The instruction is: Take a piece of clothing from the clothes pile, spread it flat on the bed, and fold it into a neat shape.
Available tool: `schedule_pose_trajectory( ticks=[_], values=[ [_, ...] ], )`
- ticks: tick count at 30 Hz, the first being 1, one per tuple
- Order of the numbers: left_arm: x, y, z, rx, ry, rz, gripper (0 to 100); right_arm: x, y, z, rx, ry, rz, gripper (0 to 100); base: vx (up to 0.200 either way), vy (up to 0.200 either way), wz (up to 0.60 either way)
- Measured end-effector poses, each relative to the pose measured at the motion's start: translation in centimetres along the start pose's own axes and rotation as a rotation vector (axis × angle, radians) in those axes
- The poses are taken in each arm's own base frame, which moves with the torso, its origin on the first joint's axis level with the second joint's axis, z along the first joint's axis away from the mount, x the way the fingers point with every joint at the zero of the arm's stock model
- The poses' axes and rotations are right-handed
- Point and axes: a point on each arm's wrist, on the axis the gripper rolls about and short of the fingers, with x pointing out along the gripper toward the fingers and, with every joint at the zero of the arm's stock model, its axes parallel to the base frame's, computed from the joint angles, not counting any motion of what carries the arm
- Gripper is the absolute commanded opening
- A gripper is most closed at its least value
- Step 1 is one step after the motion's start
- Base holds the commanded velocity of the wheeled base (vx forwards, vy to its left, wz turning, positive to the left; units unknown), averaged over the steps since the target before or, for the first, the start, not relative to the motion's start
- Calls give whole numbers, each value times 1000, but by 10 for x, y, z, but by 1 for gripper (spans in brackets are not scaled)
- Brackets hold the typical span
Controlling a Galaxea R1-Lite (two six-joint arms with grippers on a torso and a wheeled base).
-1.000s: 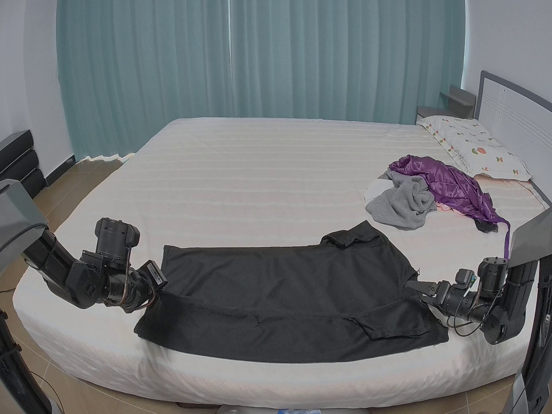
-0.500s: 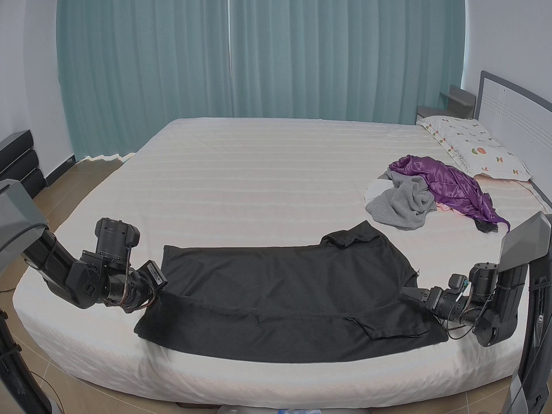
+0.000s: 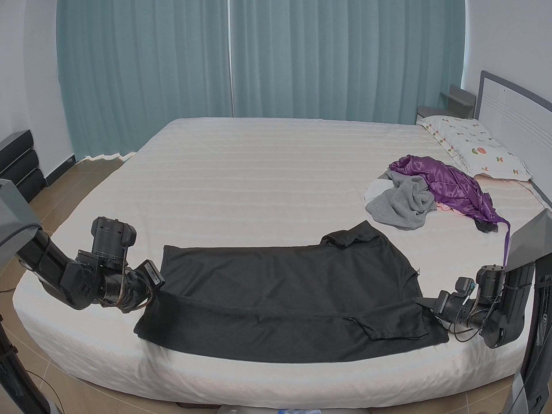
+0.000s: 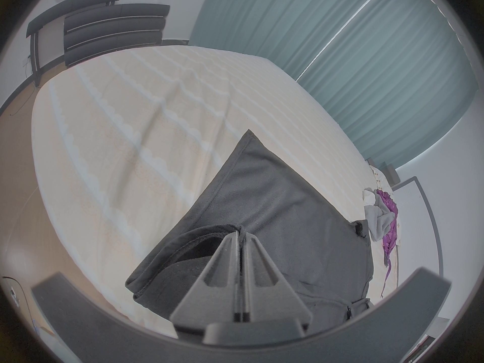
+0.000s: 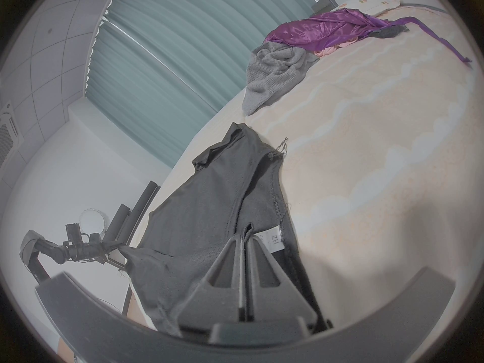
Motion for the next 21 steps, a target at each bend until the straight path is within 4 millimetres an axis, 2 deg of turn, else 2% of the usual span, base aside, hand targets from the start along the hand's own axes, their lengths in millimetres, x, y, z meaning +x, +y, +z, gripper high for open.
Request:
schedule_pose_trajectory(
  ticks=[8,17,21],
  values=[
    [-15,4,-3,2,-10,-5,0,-27,14,2,13,-11,12,0,0,0,0],
    [-34,16,-9,8,2,21,0,-67,37,-1,33,-9,55,0,0,0,0],
    [-42,22,-7,-5,-8,29,0,-78,45,0,25,-31,67,0,0,0,0]
  ],
)
